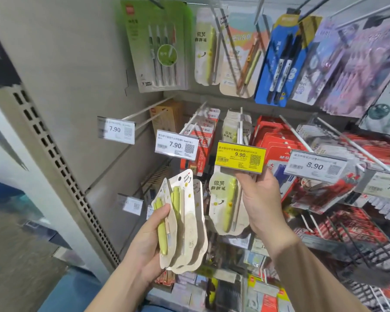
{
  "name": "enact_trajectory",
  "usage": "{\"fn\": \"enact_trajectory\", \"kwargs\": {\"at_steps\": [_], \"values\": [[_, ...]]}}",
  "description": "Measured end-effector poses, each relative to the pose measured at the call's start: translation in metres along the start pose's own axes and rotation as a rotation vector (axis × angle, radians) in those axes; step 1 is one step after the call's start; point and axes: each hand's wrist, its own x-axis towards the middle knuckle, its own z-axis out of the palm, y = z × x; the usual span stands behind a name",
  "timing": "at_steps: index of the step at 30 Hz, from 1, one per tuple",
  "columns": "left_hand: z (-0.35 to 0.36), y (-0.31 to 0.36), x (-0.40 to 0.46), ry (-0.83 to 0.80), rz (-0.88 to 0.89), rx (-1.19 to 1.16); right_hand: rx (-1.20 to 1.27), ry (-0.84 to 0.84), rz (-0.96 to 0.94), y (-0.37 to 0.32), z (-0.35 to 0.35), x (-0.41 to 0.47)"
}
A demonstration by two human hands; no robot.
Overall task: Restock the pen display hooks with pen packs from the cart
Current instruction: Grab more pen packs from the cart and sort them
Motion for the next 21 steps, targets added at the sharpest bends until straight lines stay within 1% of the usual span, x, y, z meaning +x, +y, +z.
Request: {"fn": "enact_trajectory", "kwargs": {"at_steps": [3,7,13,21], "values": [[-0.002,0.0,0.001,-0.018,-0.001,-0.008,0.021,0.022,-0.036,-0.007,0.004,0.005],[-0.003,0.0,0.001,-0.042,0.001,-0.024,-0.015,0.064,-0.086,-0.007,0.007,0.009],[-0.003,-0.001,0.005,-0.014,-0.001,-0.026,-0.01,0.084,-0.127,-0.004,0.007,0.011],[-0.001,-0.001,0.009,-0.027,-0.009,-0.033,-0.036,-0.042,-0.061,-0.008,0.002,0.022]]}}
